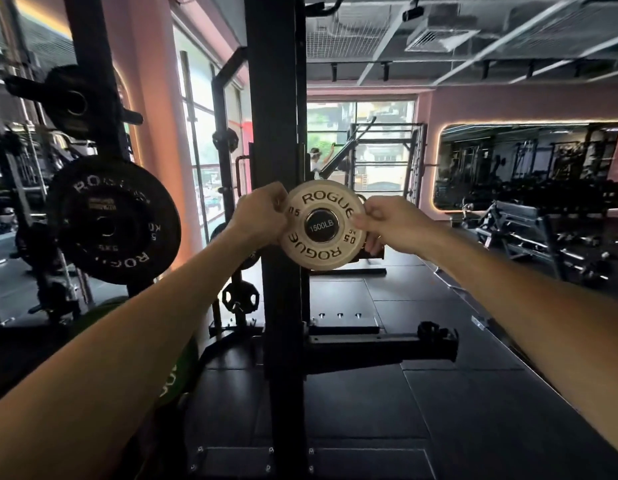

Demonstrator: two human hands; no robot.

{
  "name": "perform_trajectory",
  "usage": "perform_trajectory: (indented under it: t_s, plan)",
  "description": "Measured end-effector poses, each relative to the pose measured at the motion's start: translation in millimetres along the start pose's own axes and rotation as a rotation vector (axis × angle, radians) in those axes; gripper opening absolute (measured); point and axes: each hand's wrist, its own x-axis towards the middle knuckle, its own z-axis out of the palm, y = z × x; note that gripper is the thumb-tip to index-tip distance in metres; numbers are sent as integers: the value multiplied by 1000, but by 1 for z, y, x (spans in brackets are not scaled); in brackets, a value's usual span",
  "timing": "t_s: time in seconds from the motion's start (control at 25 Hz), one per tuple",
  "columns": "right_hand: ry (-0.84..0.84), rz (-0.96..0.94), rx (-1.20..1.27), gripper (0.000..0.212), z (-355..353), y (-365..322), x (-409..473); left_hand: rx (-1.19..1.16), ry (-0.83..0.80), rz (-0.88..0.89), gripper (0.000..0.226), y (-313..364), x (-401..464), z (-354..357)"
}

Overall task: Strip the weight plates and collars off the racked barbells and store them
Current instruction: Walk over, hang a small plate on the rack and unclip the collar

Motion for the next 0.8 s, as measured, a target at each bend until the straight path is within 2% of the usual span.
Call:
perform_trajectory:
  t_s: [0.12,0.32,0.6,0.8]
  plan:
    - [39,-27,-81,19,3,3,5,83,92,54,20,4,-8,9]
    - [62,6,-159,15,6,14,33,79,102,21,18,-5,15,21]
    - [81,31,-193,16,9,57,113,37,106,26,16,-49,102,61]
    - [84,36,-231,17,13,91,188,98,97,48,14,-82,179,88]
